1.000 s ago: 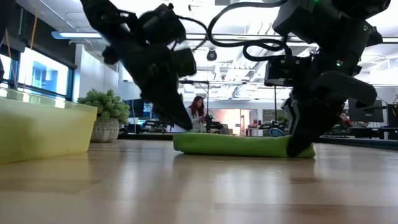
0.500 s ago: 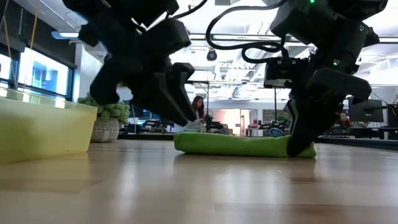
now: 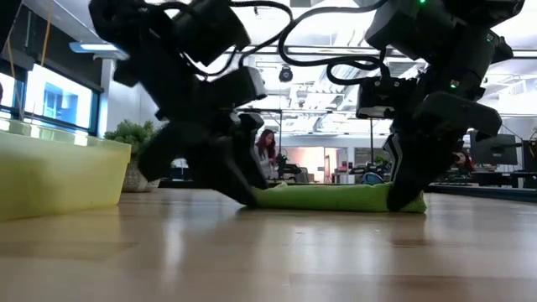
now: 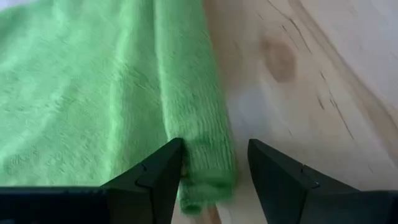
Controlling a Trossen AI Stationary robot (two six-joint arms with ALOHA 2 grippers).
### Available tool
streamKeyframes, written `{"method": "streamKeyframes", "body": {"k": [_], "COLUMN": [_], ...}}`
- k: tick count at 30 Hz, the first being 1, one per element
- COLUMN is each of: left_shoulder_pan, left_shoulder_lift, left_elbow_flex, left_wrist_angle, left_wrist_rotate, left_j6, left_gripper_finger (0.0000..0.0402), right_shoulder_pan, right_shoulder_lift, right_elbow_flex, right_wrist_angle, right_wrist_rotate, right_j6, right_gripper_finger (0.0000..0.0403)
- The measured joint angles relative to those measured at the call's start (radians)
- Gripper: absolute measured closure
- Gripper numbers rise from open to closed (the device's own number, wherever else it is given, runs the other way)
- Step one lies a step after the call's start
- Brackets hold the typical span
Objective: Roll microfiber towels into tight, uniform cylinder then place into a basket
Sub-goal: Roll the green towel
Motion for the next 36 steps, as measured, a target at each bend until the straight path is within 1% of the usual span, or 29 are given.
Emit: {"method": "streamKeyframes", "body": {"k": [4, 7, 11, 14, 15, 17, 20, 22, 24, 26, 32, 36], "left_shoulder_pan": [0.033, 0.066, 0.111, 0.14, 0.144, 0.141, 0.13, 0.118, 0.102, 0.087, 0.098, 0.117], "left_shoulder_lift": [0.017, 0.027, 0.051, 0.064, 0.064, 0.065, 0.068, 0.068, 0.068, 0.059, 0.022, -0.027], "left_elbow_flex": [0.002, 0.002, 0.005, 0.006, 0.006, 0.005, 0.005, 0.005, 0.004, 0.001, -0.003, -0.003], "left_wrist_angle": [0.028, 0.033, 0.032, 0.029, 0.026, 0.016, 0.017, 0.021, 0.029, 0.042, 0.05, 0.005], "left_wrist_rotate": [0.004, 0.056, 0.199, 0.344, 0.393, 0.483, 0.57, 0.59, 0.574, 0.53, 0.402, 0.368], "left_j6": [-0.082, -0.165, -0.29, -0.402, -0.444, -0.526, -0.636, -0.67, -0.655, -0.633, -0.494, -0.379], "left_gripper_finger": [0.0243, 0.0274, 0.0334, 0.0384, 0.0391, 0.0389, 0.0386, 0.0389, 0.0389, 0.0379, 0.0311, 0.027], "right_shoulder_pan": [0.0, 0.0, 0.001, 0.0, 0.0, 0.0, 0.0, 0.0, 0.0, 0.0, -0.002, -0.002], "right_shoulder_lift": [0.0, 0.0, 0.0, 0.0, 0.0, 0.002, 0.004, 0.004, 0.005, 0.005, 0.005, 0.005], "right_elbow_flex": [-0.001, -0.002, -0.002, -0.003, -0.003, -0.003, -0.003, -0.003, -0.003, -0.003, -0.004, -0.004], "right_wrist_angle": [0.004, 0.009, 0.011, 0.013, 0.013, 0.026, 0.037, 0.037, 0.041, 0.049, 0.054, 0.053], "right_wrist_rotate": [0.001, 0.005, 0.021, 0.021, 0.022, 0.023, 0.023, 0.023, 0.023, 0.021, -0.008, -0.014], "right_j6": [-0.008, -0.024, -0.027, -0.034, -0.034, -0.035, -0.05, -0.065, -0.079, -0.088, -0.087, -0.079], "right_gripper_finger": [0.0386, 0.0386, 0.0386, 0.0386, 0.0386, 0.0386, 0.0386, 0.0386, 0.0386, 0.0386, 0.0386, 0.0386]}}
